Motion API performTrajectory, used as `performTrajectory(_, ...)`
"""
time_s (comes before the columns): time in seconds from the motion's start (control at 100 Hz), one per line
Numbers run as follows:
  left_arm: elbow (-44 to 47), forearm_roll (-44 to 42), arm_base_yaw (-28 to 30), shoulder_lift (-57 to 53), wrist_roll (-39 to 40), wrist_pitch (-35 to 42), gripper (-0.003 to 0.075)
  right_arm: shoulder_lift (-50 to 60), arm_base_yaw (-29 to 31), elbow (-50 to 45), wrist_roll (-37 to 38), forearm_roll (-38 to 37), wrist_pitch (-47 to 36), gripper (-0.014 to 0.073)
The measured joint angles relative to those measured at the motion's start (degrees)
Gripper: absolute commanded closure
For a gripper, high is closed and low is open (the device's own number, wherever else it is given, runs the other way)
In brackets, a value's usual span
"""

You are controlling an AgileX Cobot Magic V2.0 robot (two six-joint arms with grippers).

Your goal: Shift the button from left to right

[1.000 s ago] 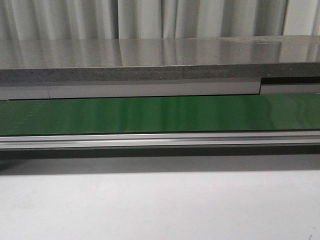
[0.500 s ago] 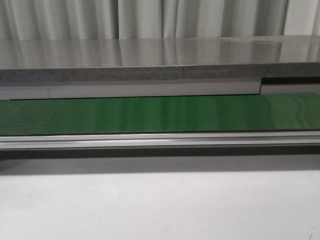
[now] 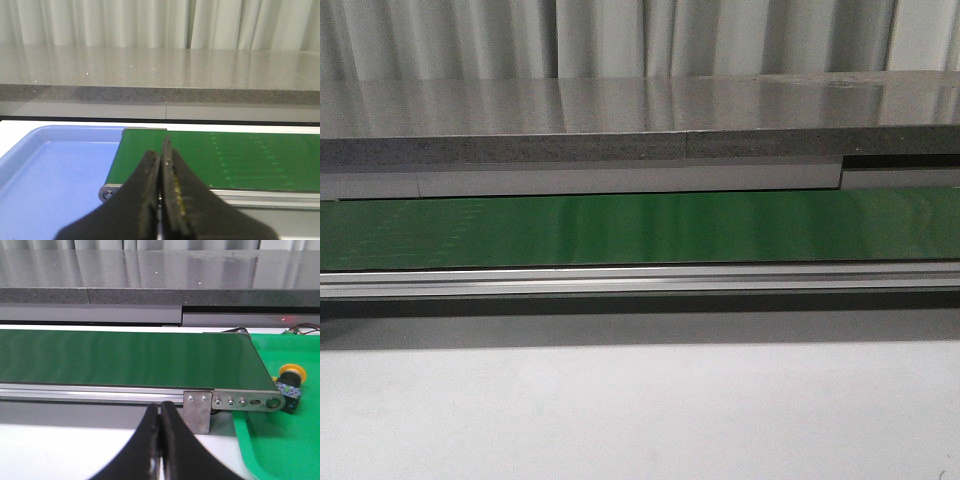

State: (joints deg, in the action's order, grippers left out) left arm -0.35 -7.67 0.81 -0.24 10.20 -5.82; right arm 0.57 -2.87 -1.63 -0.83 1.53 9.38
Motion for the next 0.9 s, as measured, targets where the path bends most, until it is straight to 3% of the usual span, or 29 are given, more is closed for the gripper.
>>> performTrajectory(0.9,0.0,-0.14,0.0,0.0,0.04,0.77,0.0741,0.0,-0.27,0.0,0.0,0.0,0.0,0.0662)
